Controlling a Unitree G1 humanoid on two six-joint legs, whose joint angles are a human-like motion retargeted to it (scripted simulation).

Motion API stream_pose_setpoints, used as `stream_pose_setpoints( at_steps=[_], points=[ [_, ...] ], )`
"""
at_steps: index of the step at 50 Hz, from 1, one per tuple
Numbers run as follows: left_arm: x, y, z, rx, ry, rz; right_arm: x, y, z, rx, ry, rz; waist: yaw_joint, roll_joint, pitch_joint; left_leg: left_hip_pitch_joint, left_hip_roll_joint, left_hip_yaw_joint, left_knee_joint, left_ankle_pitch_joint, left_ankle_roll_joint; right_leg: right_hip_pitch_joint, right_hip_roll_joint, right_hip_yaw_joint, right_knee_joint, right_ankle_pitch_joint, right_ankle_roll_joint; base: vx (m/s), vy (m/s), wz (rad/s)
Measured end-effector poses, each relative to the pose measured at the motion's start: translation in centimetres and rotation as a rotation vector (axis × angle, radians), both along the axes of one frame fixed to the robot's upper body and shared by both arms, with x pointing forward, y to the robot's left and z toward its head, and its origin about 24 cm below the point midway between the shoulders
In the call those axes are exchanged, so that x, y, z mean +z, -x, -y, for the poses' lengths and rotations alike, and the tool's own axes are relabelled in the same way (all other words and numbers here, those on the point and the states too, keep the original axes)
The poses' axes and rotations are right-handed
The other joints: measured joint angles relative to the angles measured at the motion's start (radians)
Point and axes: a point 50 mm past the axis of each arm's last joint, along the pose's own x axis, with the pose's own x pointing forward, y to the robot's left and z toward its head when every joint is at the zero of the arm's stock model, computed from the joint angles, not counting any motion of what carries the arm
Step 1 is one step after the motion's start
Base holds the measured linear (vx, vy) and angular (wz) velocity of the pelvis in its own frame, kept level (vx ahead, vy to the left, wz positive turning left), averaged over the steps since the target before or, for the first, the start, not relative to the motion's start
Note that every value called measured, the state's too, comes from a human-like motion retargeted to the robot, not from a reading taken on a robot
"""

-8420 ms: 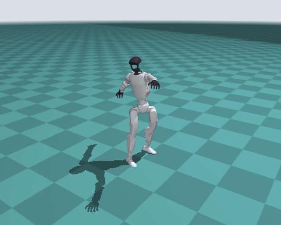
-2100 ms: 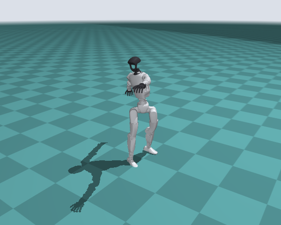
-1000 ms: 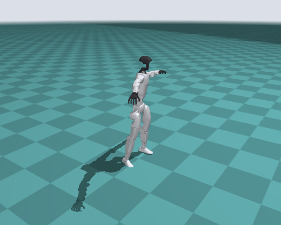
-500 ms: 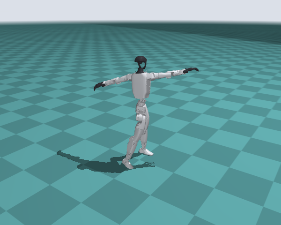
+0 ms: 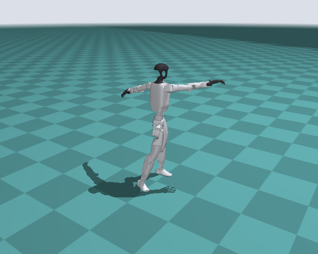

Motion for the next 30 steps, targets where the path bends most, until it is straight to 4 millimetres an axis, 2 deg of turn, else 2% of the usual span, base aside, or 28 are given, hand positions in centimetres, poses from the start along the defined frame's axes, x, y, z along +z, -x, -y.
stream_pose_setpoints(
  at_steps=[5, 8, 12, 15, 18, 23, 27, 30],
  points=[
    [-0.4, -2.0, 0.1, -0.060, -0.002, -0.047, 0.7, 0.9, 1.2, -0.037, 0.011, 0.029, -0.091, 0.047, -0.009, 0.031, 0.020, 0.107, 0.001, -0.021, -0.004, -0.026, -0.005, 0.107, -0.013, 0.011, 0.008, -0.02, 0.04, -1.12],
    [-0.5, -3.9, 0.2, -0.114, -0.018, -0.064, 0.5, 2.0, 2.8, -0.084, 0.006, 0.032, -0.151, 0.073, -0.010, 0.053, 0.032, 0.180, 0.004, -0.035, -0.005, -0.044, -0.008, 0.181, -0.023, 0.018, 0.012, -0.02, 0.03, -1.28],
    [-0.3, -7.0, 0.5, -0.202, -0.064, -0.079, -0.8, 4.1, 5.7, -0.169, -0.022, 0.007, -0.241, 0.106, -0.004, 0.083, 0.045, 0.280, 0.012, -0.055, -0.004, -0.069, -0.010, 0.283, -0.031, 0.025, 0.017, -0.03, 0.02, -1.32],
    [-0.3, -9.6, 0.9, -0.273, -0.103, -0.097, -2.6, 6.1, 8.1, -0.241, -0.060, -0.026, -0.319, 0.131, 0.006, 0.107, 0.053, 0.353, 0.021, -0.070, -0.002, -0.088, -0.011, 0.361, -0.031, 0.028, 0.020, -0.02, 0.01, -1.31],
    [-0.5, -12.2, 1.6, -0.342, -0.127, -0.116, -5.2, 8.6, 10.6, -0.322, -0.116, -0.066, -0.407, 0.159, 0.019, 0.133, 0.062, 0.425, 0.031, -0.086, 0.000, -0.108, -0.010, 0.439, -0.025, 0.029, 0.023, -0.02, 0.01, -1.30],
    [0.0, -16.8, 2.9, -0.459, -0.175, -0.131, -11.8, 14.7, 14.4, -0.480, -0.233, -0.181, -0.563, 0.199, 0.048, 0.181, 0.076, 0.544, 0.045, -0.109, -0.002, -0.139, -0.001, 0.568, -0.013, 0.031, 0.031, -0.01, 0.00, -1.29],
    [2.1, -19.7, 3.6, -0.532, -0.260, -0.111, -17.7, 21.5, 16.3, -0.619, -0.314, -0.323, -0.702, 0.228, 0.075, 0.224, 0.093, 0.637, 0.043, -0.120, -0.017, -0.162, 0.023, 0.667, -0.009, 0.036, 0.033, 0.00, -0.03, -1.28],
    [4.5, -21.2, 3.8, -0.562, -0.336, -0.087, -21.3, 27.6, 16.9, -0.748, -0.388, -0.399, -0.814, 0.248, 0.097, 0.257, 0.106, 0.706, 0.033, -0.123, -0.033, -0.180, 0.047, 0.737, -0.008, 0.041, 0.033, 0.00, -0.04, -1.24]
  ],
)
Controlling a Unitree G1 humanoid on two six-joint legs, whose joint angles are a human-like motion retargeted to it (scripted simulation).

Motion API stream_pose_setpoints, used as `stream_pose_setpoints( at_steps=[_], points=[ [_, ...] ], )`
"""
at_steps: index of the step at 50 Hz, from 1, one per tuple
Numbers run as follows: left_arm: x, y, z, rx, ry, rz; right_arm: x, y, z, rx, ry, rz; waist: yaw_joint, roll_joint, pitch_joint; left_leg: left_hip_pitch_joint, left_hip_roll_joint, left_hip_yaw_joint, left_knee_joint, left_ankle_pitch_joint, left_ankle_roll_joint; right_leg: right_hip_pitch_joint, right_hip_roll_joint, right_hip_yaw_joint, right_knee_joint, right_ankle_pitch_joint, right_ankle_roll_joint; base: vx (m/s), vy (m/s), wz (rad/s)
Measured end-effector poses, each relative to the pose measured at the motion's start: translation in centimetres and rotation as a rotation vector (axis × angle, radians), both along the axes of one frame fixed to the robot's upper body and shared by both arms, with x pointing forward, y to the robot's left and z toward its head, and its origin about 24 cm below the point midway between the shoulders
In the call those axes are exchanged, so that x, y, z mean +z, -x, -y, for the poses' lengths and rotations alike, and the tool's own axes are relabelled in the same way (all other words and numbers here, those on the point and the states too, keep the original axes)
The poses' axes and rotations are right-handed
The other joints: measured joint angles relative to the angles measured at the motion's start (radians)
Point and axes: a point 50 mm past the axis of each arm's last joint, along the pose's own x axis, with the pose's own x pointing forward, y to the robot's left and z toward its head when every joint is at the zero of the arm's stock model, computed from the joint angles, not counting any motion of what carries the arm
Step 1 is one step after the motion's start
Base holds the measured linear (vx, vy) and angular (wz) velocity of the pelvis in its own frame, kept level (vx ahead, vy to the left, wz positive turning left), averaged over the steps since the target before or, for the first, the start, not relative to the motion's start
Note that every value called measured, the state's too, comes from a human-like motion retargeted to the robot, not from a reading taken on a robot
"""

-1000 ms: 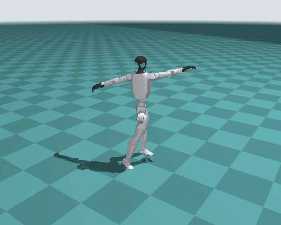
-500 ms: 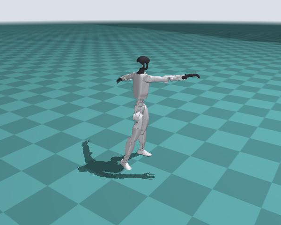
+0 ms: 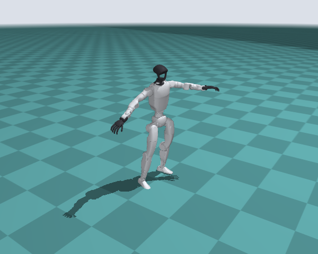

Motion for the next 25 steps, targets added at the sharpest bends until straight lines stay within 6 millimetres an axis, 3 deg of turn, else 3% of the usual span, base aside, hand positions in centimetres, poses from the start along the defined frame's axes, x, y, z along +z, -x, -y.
stream_pose_setpoints(
  at_steps=[4, 10, 17, 25],
  points=[
    [3.3, -0.4, -0.3, -0.007, -0.077, 0.030, -2.8, 7.9, -0.1, -0.251, -0.085, 0.058, -0.164, 0.026, 0.021, 0.031, 0.010, 0.090, -0.016, 0.001, -0.014, -0.032, 0.031, 0.091, -0.003, 0.013, 0.000, 0.01, -0.03, -1.21],
    [8.0, 0.0, -0.7, 0.015, -0.164, 0.076, -4.1, 17.6, -1.5, -0.643, -0.097, 0.298, -0.392, 0.066, 0.047, 0.058, 0.015, 0.234, -0.030, 0.002, -0.015, -0.095, 0.080, 0.237, -0.014, 0.050, 0.000, -0.01, -0.01, -1.30],
    [12.8, -0.6, 0.0, -0.024, -0.266, 0.128, -6.3, 25.1, -5.3, -0.883, -0.107, 0.300, -0.606, 0.076, 0.073, 0.086, 0.022, 0.399, -0.020, 0.003, -0.010, -0.154, 0.141, 0.403, -0.023, 0.103, 0.000, -0.04, -0.03, -1.28],
    [16.8, -3.1, 2.3, -0.118, -0.386, 0.102, -9.6, 30.9, -11.4, -1.158, -0.183, 0.357, -0.771, 0.042, 0.067, 0.109, 0.027, 0.506, -0.020, 0.015, -0.004, -0.181, 0.192, 0.505, -0.033, 0.144, 0.000, -0.04, -0.06, -0.75]
  ],
)
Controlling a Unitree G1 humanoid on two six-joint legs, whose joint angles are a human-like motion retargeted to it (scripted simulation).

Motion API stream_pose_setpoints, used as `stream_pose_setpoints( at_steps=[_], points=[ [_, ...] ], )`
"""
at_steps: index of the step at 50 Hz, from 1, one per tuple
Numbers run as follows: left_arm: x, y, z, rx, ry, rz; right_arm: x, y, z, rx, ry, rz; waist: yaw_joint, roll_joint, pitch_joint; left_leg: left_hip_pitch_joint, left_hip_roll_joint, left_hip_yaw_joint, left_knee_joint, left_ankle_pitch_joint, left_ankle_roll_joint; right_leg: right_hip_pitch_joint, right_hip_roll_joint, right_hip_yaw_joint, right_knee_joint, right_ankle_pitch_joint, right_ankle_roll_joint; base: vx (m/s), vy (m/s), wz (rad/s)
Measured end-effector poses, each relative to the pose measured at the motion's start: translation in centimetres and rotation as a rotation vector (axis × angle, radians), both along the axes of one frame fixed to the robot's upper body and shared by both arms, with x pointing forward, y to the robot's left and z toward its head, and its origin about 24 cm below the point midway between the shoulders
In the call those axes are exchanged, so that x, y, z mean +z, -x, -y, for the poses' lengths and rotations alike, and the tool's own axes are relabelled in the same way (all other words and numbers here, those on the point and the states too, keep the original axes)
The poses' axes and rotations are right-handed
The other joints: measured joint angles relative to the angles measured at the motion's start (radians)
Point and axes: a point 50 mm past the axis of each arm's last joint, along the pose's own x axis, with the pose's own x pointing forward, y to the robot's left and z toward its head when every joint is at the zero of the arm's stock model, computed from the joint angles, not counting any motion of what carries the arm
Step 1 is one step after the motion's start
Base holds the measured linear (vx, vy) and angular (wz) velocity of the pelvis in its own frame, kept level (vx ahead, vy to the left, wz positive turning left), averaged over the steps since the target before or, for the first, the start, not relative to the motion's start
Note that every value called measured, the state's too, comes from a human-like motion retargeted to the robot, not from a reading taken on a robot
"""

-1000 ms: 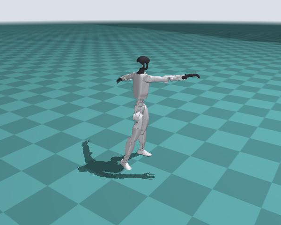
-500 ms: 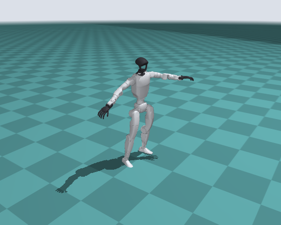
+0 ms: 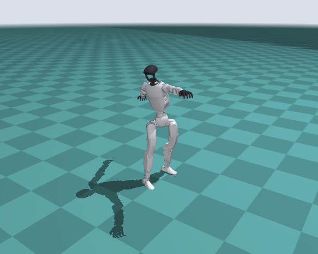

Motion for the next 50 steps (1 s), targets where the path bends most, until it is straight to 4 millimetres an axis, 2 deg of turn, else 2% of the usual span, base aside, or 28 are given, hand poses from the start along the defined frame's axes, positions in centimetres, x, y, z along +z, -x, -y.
stream_pose_setpoints(
  at_steps=[4, 8, 10, 14, 19, 23, 27, 33, 35, 43, 50],
  points=[
    [1.2, -1.8, 1.5, -0.044, -0.044, -0.027, -1.8, 0.9, -2.5, -0.119, -0.017, 0.086, -0.018, -0.020, -0.014, 0.008, 0.006, 0.023, -0.002, 0.006, 0.002, 0.001, 0.016, 0.019, -0.010, 0.012, 0.000, 0.00, -0.07, -0.34],
    [1.9, -3.7, 3.1, -0.098, -0.076, -0.071, -3.8, -0.3, -3.6, -0.144, -0.046, 0.169, -0.001, -0.038, -0.028, 0.012, 0.015, 0.026, 0.003, 0.007, 0.004, 0.006, 0.023, 0.020, -0.014, 0.012, 0.000, 0.02, -0.04, -0.07],
    [2.0, -4.6, 3.9, -0.127, -0.091, -0.099, -4.7, -1.7, -3.5, -0.114, -0.062, 0.205, 0.016, -0.045, -0.035, 0.011, 0.019, 0.019, 0.008, 0.006, 0.005, 0.010, 0.023, 0.012, -0.012, 0.007, 0.000, 0.02, -0.02, 0.12],
    [2.1, -5.9, 5.1, -0.176, -0.112, -0.143, -5.8, -5.7, -2.0, 0.014, -0.085, 0.261, 0.061, -0.054, -0.049, 0.002, 0.027, -0.015, 0.017, 0.002, 0.007, 0.015, 0.012, -0.020, 0.001, -0.013, 0.000, 0.05, -0.01, 0.45],
    [2.0, -6.2, 5.4, -0.200, -0.101, -0.147, -5.4, -11.2, 1.1, 0.240, -0.079, 0.263, 0.136, -0.057, -0.065, -0.020, 0.031, -0.092, 0.021, -0.001, 0.009, 0.020, -0.015, -0.093, 0.030, -0.051, 0.000, 0.05, 0.00, 0.83],
    [1.9, -5.4, 4.6, -0.178, -0.081, -0.143, -3.6, -15.2, 3.9, 0.449, -0.041, 0.180, 0.208, -0.057, -0.071, -0.038, 0.038, -0.176, 0.015, 0.002, 0.006, 0.034, -0.037, -0.176, 0.054, -0.084, -0.005, 0.05, -0.02, 1.12],
    [1.4, -3.9, 3.1, -0.123, -0.056, -0.145, -0.7, -18.2, 6.7, 0.613, 0.030, 0.077, 0.294, -0.061, -0.072, -0.056, 0.045, -0.268, 0.007, 0.007, 0.003, 0.060, -0.060, -0.271, 0.066, -0.111, -0.007, 0.04, -0.03, 1.24],
    [0.1, -1.4, 0.7, -0.027, 0.009, -0.142, 4.3, -21.0, 10.1, 0.677, 0.177, 0.037, 0.448, -0.086, -0.073, -0.106, 0.052, -0.410, 0.038, -0.004, 0.016, 0.110, -0.101, -0.418, 0.069, -0.143, -0.001, 0.02, -0.02, 1.26],
    [-0.5, -0.7, 0.1, -0.004, 0.037, -0.121, 5.9, -21.9, 10.9, 0.669, 0.235, 0.048, 0.512, -0.096, -0.070, -0.111, 0.049, -0.457, 0.017, 0.013, 0.002, 0.133, -0.109, -0.461, 0.048, -0.139, -0.001, 0.01, -0.02, 1.19],
    [-3.6, 2.6, -2.5, 0.107, 0.127, -0.120, 11.4, -26.5, 12.8, 0.747, 0.406, 0.056, 0.746, -0.159, -0.064, -0.179, 0.038, -0.654, 0.052, 0.013, 0.005, 0.217, -0.146, -0.661, 0.031, -0.163, -0.004, 0.01, -0.01, 1.27],
    [-8.6, 5.9, -4.4, 0.215, 0.220, -0.106, 15.5, -31.9, 12.9, 0.922, 0.510, -0.015, 0.955, -0.206, -0.058, -0.240, 0.012, -0.838, 0.078, 0.022, 0.005, 0.279, -0.171, -0.844, 0.055, -0.198, -0.013, 0.03, -0.02, 1.35]
  ],
)
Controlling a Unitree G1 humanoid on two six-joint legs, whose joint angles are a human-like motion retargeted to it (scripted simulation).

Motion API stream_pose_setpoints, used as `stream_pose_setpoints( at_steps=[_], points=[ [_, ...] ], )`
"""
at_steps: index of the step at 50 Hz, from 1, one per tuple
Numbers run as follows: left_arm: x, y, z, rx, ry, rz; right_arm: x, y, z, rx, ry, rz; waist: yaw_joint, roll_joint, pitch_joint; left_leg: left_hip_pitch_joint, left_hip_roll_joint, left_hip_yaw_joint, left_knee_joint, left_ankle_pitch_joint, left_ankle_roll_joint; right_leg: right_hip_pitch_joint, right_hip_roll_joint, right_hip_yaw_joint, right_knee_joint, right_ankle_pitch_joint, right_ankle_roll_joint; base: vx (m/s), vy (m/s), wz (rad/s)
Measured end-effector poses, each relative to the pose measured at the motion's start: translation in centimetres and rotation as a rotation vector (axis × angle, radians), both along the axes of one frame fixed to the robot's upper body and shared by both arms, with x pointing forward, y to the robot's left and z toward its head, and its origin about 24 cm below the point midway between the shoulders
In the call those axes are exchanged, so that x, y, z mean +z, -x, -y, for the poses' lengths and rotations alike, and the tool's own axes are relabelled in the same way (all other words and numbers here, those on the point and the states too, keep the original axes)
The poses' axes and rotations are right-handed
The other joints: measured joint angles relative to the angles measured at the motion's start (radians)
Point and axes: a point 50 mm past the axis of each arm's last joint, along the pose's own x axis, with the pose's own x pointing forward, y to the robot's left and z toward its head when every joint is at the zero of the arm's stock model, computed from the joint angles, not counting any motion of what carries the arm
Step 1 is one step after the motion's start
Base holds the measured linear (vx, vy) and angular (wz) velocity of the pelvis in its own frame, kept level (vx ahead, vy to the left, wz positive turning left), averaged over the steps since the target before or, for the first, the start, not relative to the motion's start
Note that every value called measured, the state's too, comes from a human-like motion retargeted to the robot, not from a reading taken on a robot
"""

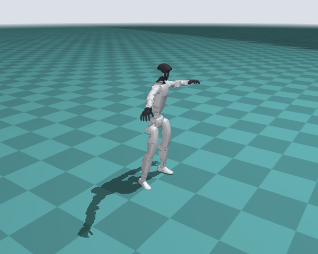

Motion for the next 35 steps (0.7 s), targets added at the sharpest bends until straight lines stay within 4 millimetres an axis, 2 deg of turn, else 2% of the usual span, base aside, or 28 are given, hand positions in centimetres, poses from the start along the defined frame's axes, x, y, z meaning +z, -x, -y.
stream_pose_setpoints(
  at_steps=[5, 8, 11, 14, 17, 21, 26, 30, 35],
  points=[
    [-5.4, 4.1, -1.2, 0.121, 0.089, -0.057, 2.8, -4.3, -0.8, 0.132, 0.113, -0.101, 0.169, -0.023, 0.000, -0.034, -0.025, -0.112, 0.000, 0.015, 0.004, 0.033, -0.013, -0.113, 0.014, -0.018, -0.006, 0.05, -0.01, 1.18],
    [-8.2, 7.6, -1.7, 0.211, 0.159, -0.127, 4.8, -7.4, -1.8, 0.219, 0.193, -0.150, 0.285, -0.039, -0.004, -0.047, -0.040, -0.163, -0.010, 0.027, 0.010, 0.050, -0.018, -0.165, 0.011, -0.020, -0.009, 0.06, 0.00, 0.91],
    [-9.7, 11.2, -2.1, 0.300, 0.224, -0.174, 7.3, -10.8, -3.3, 0.315, 0.279, -0.174, 0.407, -0.055, -0.013, -0.063, -0.053, -0.200, -0.014, 0.035, 0.015, 0.057, -0.023, -0.204, 0.008, -0.020, -0.011, 0.07, 0.00, 0.70],
    [-10.0, 14.6, -2.4, 0.383, 0.260, -0.153, 10.1, -14.4, -5.5, 0.414, 0.370, -0.176, 0.527, -0.069, -0.022, -0.078, -0.065, -0.228, -0.016, 0.041, 0.020, 0.061, -0.027, -0.233, 0.003, -0.018, -0.010, 0.06, 0.01, 0.54],
    [-10.0, 18.3, -2.4, 0.476, 0.282, -0.044, 13.4, -18.4, -8.8, 0.523, 0.478, -0.164, 0.626, -0.073, -0.027, -0.092, -0.075, -0.251, -0.018, 0.046, 0.024, 0.064, -0.030, -0.258, -0.002, -0.014, -0.008, 0.05, 0.01, 0.46],
    [-10.5, 23.2, -1.8, 0.628, 0.319, 0.203, 17.0, -23.1, -14.3, 0.669, 0.619, -0.143, 0.728, -0.070, -0.028, -0.109, -0.088, -0.280, -0.021, 0.054, 0.028, 0.067, -0.031, -0.291, -0.010, -0.009, -0.008, 0.04, 0.01, 0.45],
    [-13.3, 28.9, 0.2, 0.839, 0.423, 0.425, 20.2, -27.2, -21.8, 0.836, 0.729, -0.100, 0.795, -0.064, -0.018, -0.131, -0.104, -0.324, -0.030, 0.068, 0.032, 0.071, -0.033, -0.338, -0.015, -0.004, -0.017, 0.03, 0.02, 0.51],
    [-16.5, 31.2, 2.2, 0.924, 0.542, 0.414, 21.6, -28.8, -26.1, 0.926, 0.747, -0.064, 0.809, -0.062, -0.012, -0.146, -0.119, -0.371, -0.042, 0.082, 0.031, 0.079, -0.035, -0.387, -0.016, -0.003, -0.028, 0.02, 0.03, 0.65],
    [-19.4, 30.3, 3.2, 0.897, 0.648, 0.335, 22.0, -29.4, -28.0, 0.963, 0.745, -0.052, 0.798, -0.061, -0.015, -0.155, -0.138, -0.434, -0.064, 0.100, 0.024, 0.094, -0.039, -0.454, -0.009, -0.003, -0.043, 0.02, 0.04, 0.69]
  ],
)
